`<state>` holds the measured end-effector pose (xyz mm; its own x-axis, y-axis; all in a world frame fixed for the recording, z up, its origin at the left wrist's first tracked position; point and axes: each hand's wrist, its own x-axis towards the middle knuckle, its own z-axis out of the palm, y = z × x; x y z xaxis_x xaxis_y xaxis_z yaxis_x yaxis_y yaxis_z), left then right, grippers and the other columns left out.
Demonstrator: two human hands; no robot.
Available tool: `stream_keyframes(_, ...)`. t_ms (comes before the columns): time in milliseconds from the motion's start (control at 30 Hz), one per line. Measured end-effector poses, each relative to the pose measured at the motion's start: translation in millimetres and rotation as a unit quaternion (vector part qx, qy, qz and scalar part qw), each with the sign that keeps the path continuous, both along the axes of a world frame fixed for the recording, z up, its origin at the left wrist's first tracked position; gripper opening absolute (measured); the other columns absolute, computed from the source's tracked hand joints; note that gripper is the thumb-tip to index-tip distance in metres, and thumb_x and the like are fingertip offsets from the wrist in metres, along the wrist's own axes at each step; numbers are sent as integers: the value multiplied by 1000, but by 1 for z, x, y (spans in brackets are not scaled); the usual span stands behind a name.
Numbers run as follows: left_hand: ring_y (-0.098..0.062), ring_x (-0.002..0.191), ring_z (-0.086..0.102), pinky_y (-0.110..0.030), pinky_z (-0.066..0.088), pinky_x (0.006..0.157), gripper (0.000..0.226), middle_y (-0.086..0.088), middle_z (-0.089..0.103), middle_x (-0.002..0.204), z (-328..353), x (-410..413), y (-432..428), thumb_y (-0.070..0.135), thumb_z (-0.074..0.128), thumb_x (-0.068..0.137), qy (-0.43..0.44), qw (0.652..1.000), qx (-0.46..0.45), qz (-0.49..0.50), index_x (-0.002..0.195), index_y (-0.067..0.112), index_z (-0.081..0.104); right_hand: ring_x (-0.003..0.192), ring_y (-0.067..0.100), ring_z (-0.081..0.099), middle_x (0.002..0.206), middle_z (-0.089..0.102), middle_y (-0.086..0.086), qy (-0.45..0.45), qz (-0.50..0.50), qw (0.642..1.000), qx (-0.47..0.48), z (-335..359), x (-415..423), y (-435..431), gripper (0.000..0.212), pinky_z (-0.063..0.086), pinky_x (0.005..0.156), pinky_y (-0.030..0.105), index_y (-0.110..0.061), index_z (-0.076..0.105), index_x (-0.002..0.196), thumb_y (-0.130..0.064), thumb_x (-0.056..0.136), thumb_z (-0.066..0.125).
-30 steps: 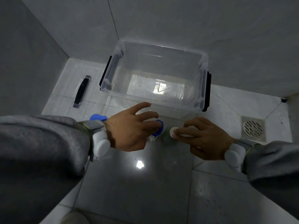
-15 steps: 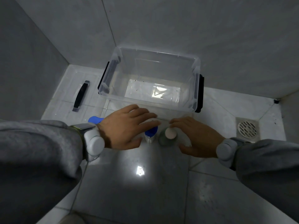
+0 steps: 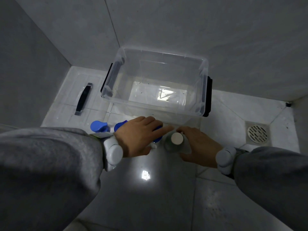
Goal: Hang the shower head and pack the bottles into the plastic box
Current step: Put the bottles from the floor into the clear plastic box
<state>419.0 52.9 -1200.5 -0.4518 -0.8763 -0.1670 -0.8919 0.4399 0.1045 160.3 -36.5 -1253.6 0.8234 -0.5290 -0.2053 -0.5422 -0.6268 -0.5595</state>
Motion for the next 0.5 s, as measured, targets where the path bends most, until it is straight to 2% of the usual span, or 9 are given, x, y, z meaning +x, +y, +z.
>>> stream_keyframes(200, -28, 116, 56, -40, 52, 93, 91, -6, 58, 132, -9, -2, -12, 32, 78, 78, -24, 999, -14, -22, 156, 28, 30, 108, 23, 57, 123, 59, 2, -20, -15, 1000, 7, -3, 6, -1, 71, 46, 94, 38, -17, 48, 135, -40, 75, 78)
stream_keyframes(300, -29, 108, 58, -39, 53, 87, 91, -8, 62, 124, -13, -4, -15, 30, 79, 76, -27, 999, -18, -30, 156, 26, 35, 104, 25, 59, 119, 60, 3, -16, -16, 1000, 0, -1, 13, 0, 69, 48, 90, 42, -16, 50, 132, -51, 74, 65)
stream_keyframes(500, -25, 105, 57, -35, 51, 84, 96, -6, 62, 119, -14, -4, -19, 34, 80, 75, -37, 998, -17, -37, 158, 29, 32, 103, 26, 58, 118, 59, 4, -17, 2, 1000, -11, -7, 13, -2, 67, 46, 88, 41, -15, 51, 129, -34, 71, 80)
